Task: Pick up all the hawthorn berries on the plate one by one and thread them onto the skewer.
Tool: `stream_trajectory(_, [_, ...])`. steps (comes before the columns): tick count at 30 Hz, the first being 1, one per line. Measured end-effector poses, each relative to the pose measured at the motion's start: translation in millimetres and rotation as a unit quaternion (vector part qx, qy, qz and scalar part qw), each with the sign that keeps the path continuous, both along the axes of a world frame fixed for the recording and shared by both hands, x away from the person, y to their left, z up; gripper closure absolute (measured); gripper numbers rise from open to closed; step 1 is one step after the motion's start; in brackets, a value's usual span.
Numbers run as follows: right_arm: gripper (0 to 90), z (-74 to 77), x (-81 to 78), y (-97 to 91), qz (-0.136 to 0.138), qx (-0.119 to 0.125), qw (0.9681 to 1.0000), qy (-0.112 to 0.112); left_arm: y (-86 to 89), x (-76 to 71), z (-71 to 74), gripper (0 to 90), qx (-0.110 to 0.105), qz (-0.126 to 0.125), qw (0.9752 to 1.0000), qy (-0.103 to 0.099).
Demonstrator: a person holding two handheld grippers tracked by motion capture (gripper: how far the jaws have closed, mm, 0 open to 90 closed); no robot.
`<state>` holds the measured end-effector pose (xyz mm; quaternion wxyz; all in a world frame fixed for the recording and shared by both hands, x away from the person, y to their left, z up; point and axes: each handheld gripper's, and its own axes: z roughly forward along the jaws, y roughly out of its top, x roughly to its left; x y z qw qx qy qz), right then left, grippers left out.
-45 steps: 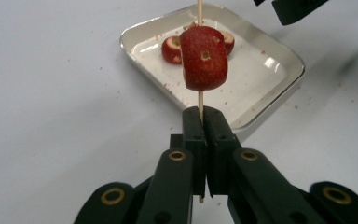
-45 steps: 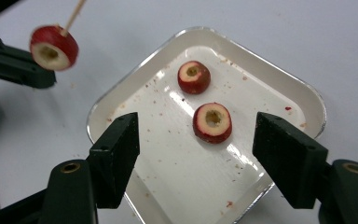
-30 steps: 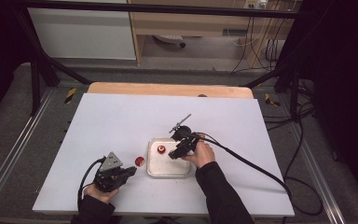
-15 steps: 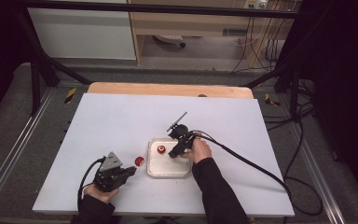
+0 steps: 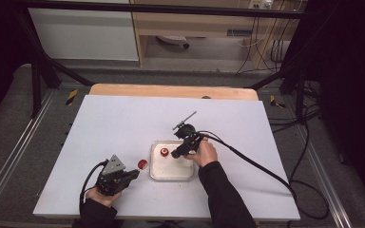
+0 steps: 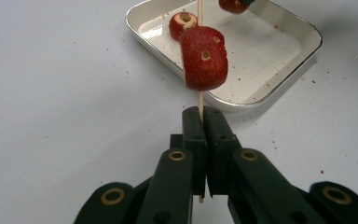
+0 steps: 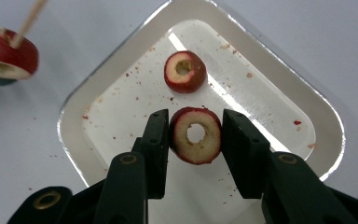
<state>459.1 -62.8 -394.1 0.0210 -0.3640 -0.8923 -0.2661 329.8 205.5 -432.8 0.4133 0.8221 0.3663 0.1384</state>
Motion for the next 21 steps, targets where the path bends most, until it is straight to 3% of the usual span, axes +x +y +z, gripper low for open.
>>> stream_trajectory(3, [63.0,7.3,-3.8,-8.2,-0.025,0.039,0.9989,-0.002,-0.3,-0.7,0.7,88.2,-0.003,0.0,1.0,-0.002])
stream_trajectory(7, [63.1,12.8,-10.8,-20.6,-0.047,0.087,0.995,-0.008,-0.5,-1.6,2.0,88.2,-0.007,0.001,1.0,-0.007])
stream_trajectory(13, [63.1,13.3,-24.4,-36.5,-0.058,0.163,0.9845,-0.031,-4.7,-3.2,2.9,88.2,-0.002,-0.001,0.9999,-0.012])
stream_trajectory(15, [63.1,11.0,-28.7,-40.7,-0.063,0.19,0.9793,-0.034,-6.8,-4.2,3.5,88.2,-0.002,0.001,0.9999,-0.016])
stream_trajectory(21, [63.2,1.8,-38.8,-53.1,-0.098,0.267,0.9571,-0.055,-13.4,-5.7,5.3,88.2,-0.022,0.012,0.9995,-0.018])
